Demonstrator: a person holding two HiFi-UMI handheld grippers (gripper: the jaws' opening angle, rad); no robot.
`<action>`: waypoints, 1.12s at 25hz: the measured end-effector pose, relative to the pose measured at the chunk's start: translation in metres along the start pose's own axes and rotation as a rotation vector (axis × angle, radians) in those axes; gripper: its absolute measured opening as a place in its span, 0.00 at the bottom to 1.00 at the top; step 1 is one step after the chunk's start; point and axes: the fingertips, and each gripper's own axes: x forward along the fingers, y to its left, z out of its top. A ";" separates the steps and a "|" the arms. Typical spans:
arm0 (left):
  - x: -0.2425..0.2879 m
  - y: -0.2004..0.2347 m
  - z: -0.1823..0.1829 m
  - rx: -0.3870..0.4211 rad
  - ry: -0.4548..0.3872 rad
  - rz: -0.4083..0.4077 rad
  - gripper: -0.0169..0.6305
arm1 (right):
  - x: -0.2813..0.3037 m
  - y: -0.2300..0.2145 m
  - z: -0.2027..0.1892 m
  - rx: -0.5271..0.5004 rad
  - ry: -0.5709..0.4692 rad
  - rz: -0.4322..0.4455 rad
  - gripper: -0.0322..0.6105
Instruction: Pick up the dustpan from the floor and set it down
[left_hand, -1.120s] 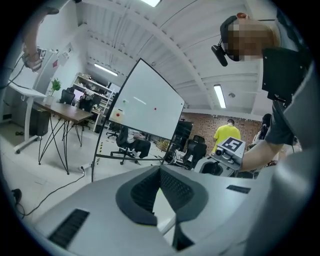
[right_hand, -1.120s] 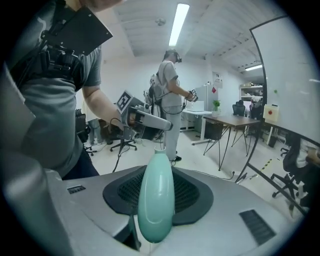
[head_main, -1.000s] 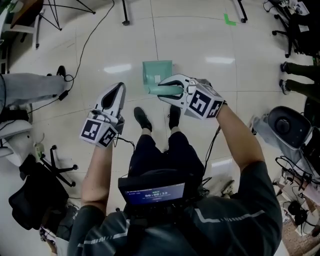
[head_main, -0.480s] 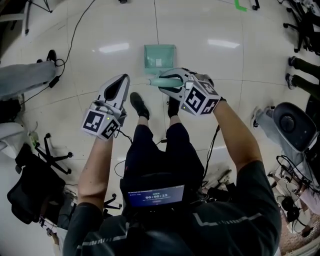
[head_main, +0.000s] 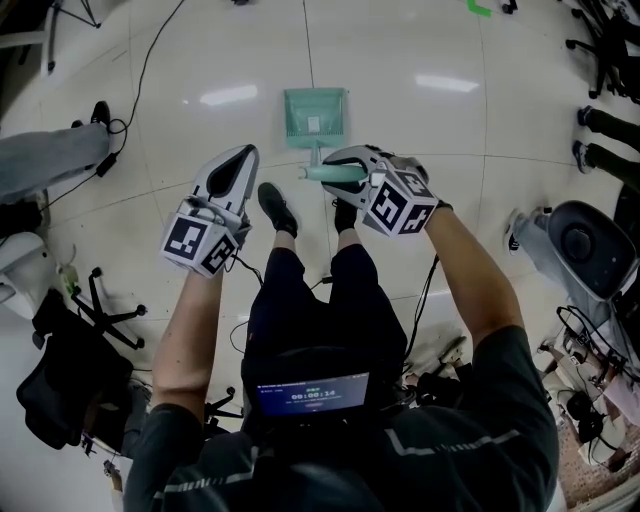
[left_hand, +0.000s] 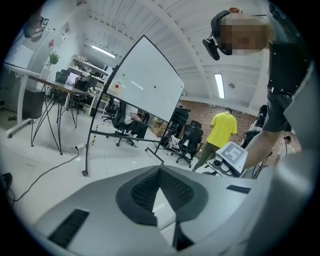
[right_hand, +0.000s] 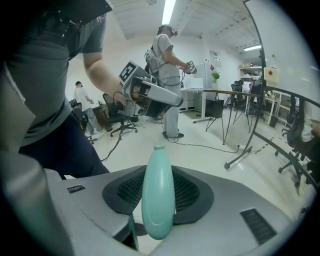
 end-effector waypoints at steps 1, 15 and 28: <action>-0.001 -0.004 0.000 -0.001 0.001 0.000 0.05 | 0.000 0.004 0.000 0.004 0.008 0.000 0.29; -0.034 -0.060 0.050 0.017 -0.026 -0.007 0.05 | -0.054 0.039 0.038 0.065 0.054 -0.092 0.31; -0.172 -0.186 0.293 0.155 -0.244 -0.004 0.05 | -0.303 0.054 0.319 0.149 -0.387 -0.384 0.31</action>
